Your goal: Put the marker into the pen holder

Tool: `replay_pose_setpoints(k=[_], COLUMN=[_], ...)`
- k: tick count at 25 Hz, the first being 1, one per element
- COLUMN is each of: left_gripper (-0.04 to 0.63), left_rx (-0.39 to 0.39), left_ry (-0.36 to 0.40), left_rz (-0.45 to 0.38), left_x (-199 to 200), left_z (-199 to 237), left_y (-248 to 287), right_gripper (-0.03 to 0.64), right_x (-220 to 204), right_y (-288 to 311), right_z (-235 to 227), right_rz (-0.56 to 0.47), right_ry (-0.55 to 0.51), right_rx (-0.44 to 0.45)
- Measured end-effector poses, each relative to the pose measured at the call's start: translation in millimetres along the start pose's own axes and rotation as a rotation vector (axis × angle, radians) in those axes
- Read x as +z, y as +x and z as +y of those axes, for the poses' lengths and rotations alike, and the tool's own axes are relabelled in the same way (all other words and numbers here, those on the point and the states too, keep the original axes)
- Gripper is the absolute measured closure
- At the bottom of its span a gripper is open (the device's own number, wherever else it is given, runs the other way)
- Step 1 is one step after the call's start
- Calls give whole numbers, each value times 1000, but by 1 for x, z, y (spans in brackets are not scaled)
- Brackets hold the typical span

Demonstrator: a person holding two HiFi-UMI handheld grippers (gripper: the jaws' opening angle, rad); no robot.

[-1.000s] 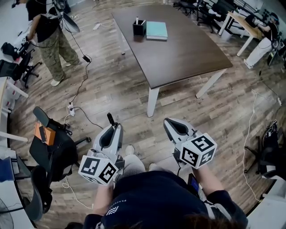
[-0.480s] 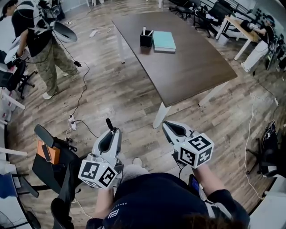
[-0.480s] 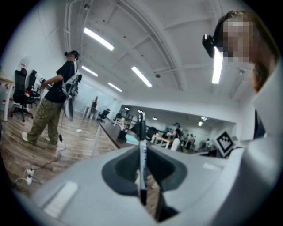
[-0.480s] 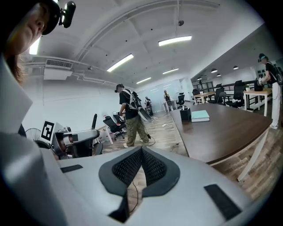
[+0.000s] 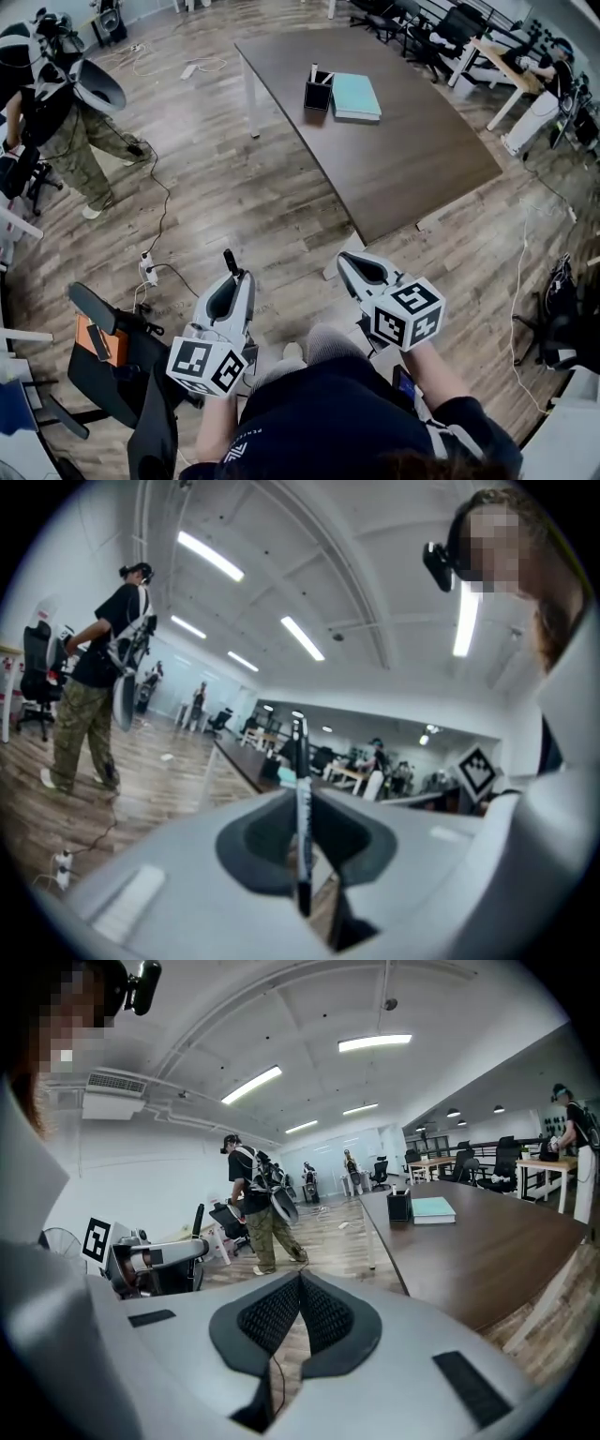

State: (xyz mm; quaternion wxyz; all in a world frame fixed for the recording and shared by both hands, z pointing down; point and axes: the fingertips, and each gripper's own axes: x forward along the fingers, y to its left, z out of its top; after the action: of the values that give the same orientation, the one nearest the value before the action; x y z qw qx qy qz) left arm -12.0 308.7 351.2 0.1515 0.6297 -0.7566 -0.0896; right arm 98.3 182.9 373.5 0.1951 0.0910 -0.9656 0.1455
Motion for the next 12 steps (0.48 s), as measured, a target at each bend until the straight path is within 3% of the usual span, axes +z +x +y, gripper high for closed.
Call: replay_pose_setpoints(k=[12], left_gripper=[548], left_rx=[-17], left_ry=[20], left_rz=[-15], left_x=[24], left_z=[43], left_y=[103], right_gripper=[617], right_x=[50], right_y=[72], right_z=[-65], right_rz=[-22], right_ry=[-17], right_rx=[-28])
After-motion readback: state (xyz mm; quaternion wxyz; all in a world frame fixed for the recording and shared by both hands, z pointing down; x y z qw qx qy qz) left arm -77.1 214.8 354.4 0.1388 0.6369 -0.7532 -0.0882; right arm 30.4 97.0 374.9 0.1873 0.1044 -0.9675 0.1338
